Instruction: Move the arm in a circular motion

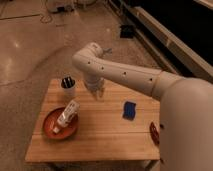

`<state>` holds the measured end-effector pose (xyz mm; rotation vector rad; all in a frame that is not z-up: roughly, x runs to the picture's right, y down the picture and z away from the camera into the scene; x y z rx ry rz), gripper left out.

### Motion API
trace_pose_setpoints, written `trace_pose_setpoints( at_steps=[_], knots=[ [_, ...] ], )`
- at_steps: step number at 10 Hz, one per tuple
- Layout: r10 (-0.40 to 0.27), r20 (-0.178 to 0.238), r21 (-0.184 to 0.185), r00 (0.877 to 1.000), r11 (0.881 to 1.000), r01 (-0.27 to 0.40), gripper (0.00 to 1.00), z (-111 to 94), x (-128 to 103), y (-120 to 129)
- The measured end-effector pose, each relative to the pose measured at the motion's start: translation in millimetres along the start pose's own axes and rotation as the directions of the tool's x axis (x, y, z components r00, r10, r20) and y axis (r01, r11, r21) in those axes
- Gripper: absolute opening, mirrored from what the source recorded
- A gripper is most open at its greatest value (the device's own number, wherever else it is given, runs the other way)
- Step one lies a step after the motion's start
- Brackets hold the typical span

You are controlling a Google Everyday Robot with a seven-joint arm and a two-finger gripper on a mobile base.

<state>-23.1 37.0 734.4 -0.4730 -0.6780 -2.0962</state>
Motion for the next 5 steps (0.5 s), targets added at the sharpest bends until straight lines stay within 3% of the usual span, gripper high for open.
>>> trace_pose_setpoints(
  at_steps=[2, 5],
  knots=[
    [-0.010, 0.010, 0.017, 1.000, 1.000, 0.009, 0.34, -4, -17, -3],
    [-0.025, 0.010, 0.016, 1.000, 1.000, 0.025, 0.34, 8, -37, -2]
  ],
)
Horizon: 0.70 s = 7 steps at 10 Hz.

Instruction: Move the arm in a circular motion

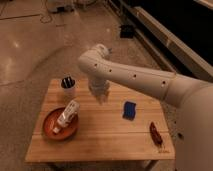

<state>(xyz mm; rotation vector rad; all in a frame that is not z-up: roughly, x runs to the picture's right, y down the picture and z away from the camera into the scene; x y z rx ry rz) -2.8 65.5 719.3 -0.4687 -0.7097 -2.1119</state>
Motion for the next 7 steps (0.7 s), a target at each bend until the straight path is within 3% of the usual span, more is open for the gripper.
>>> trace_pose_setpoints(
  at_steps=[2, 6, 7],
  knots=[
    [-0.005, 0.004, -0.002, 1.000, 1.000, 0.005, 0.34, -6, -25, 12],
    [0.016, 0.012, 0.021, 1.000, 1.000, -0.017, 0.34, -5, -57, -11],
    [0.035, 0.010, 0.026, 0.999, 0.999, -0.035, 0.34, -6, -63, -5]
  ],
)
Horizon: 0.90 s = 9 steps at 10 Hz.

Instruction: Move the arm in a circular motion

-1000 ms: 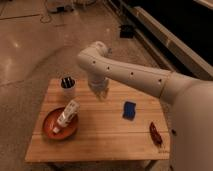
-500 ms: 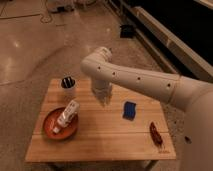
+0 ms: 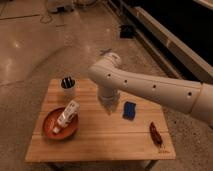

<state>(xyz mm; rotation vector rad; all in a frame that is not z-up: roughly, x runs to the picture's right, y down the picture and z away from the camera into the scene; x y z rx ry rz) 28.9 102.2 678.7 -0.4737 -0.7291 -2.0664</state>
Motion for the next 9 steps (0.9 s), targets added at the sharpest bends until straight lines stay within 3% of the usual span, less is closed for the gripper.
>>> trace_pose_setpoints(
  at_steps=[2, 4, 6, 9],
  knots=[
    [0.037, -0.001, -0.002, 0.999, 0.999, -0.037, 0.34, -1, -12, 30],
    [0.073, 0.000, 0.005, 0.997, 0.997, -0.073, 0.34, 11, -27, 57],
    [0.144, 0.000, 0.018, 0.990, 0.989, -0.144, 0.34, 15, -42, 77],
    [0.150, 0.007, 0.028, 0.989, 0.988, -0.150, 0.34, 14, -44, 120]
  ],
)
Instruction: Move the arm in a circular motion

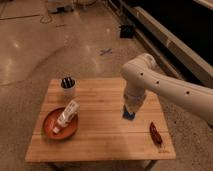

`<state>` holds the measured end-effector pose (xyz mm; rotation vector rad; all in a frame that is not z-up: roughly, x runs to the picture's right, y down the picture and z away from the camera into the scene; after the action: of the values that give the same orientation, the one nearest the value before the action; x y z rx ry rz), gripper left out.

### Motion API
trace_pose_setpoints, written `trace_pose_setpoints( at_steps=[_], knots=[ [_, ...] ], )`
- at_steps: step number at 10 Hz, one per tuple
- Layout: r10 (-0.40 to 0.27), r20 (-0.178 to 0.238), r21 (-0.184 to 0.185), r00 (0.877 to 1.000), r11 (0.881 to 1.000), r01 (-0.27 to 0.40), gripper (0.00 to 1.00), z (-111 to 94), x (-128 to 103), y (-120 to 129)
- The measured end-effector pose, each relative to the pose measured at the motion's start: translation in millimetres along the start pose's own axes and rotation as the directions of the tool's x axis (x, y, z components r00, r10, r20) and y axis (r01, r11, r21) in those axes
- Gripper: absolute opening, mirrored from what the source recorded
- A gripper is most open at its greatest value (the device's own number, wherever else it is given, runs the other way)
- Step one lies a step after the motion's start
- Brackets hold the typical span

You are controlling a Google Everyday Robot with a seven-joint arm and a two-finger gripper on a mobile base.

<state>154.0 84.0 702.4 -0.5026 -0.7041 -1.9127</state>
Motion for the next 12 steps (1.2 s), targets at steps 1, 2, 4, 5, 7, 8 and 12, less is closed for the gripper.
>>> trace_pose_setpoints(
  at_steps=[1, 2, 4, 5, 7, 8, 12],
  knots=[
    [0.031, 0.001, 0.008, 1.000, 0.999, -0.031, 0.34, 2, 5, 15],
    [0.090, 0.004, 0.008, 0.996, 0.996, -0.090, 0.34, 6, 12, 32],
    [0.069, 0.002, 0.001, 0.998, 0.998, -0.069, 0.34, 5, 13, 36],
    [0.052, 0.004, -0.001, 0.999, 0.999, -0.052, 0.34, 1, 1, 39],
    [0.051, 0.001, 0.000, 0.999, 0.999, -0.051, 0.34, 4, 6, 33],
    [0.052, -0.003, -0.002, 0.999, 0.999, -0.052, 0.34, 3, 18, 34],
    [0.028, 0.002, -0.006, 1.000, 1.000, -0.028, 0.34, 11, 56, 24]
  ],
)
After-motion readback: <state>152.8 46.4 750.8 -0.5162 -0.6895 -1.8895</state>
